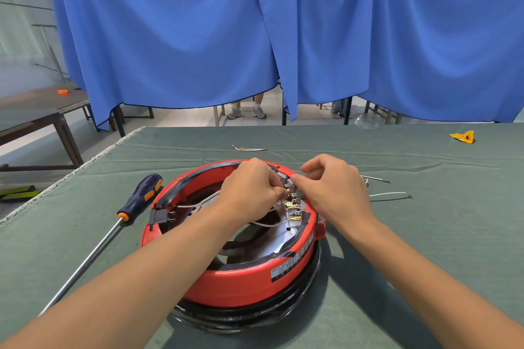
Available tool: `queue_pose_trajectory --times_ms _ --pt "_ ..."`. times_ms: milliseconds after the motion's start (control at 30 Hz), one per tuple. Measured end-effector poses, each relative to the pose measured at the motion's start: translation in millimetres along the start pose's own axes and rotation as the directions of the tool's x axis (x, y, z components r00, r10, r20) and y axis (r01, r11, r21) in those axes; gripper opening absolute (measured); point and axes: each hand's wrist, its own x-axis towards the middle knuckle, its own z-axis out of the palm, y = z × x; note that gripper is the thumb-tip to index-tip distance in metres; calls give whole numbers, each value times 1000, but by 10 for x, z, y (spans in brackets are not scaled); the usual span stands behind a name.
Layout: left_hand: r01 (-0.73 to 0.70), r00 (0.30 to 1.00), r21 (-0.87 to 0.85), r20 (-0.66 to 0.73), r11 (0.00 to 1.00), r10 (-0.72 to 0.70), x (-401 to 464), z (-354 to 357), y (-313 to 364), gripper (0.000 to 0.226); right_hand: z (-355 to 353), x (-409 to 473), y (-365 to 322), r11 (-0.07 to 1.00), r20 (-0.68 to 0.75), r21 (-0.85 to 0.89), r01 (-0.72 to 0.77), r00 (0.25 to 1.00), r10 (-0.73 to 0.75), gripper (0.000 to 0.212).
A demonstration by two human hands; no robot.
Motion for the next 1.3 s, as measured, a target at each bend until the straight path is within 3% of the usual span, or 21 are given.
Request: queue_pose_trajectory --times_ms 167,400,567,700,900,1300 --pt "-29 1000 59 -10 998 30 -18 19 26 13 -1 4 13 1000 -16 3 1 1000 -1 16" --pt "31 999 -3 25 1000 -31 -6 -24 20 11 12 6 25 1000 -18 -2 11 1000 -11 17" --pt "94 992 82 75 992 -100 -43 -71 57 19 19 15 39 1000 -8 23 -5 1000 5 21" --pt "54 997 264 33 963 -65 -139 -128 131 13 48 19 47 998 5 53 -20 1000 19 21" --pt "-17 998 205 -49 979 28 -270 -116 206 13 88 31 63 996 -6 82 -30 1000 31 21" --pt "-63 997 248 60 967 49 -243 -77 137 6 109 41 91 985 -9 162 -53 998 55 18"
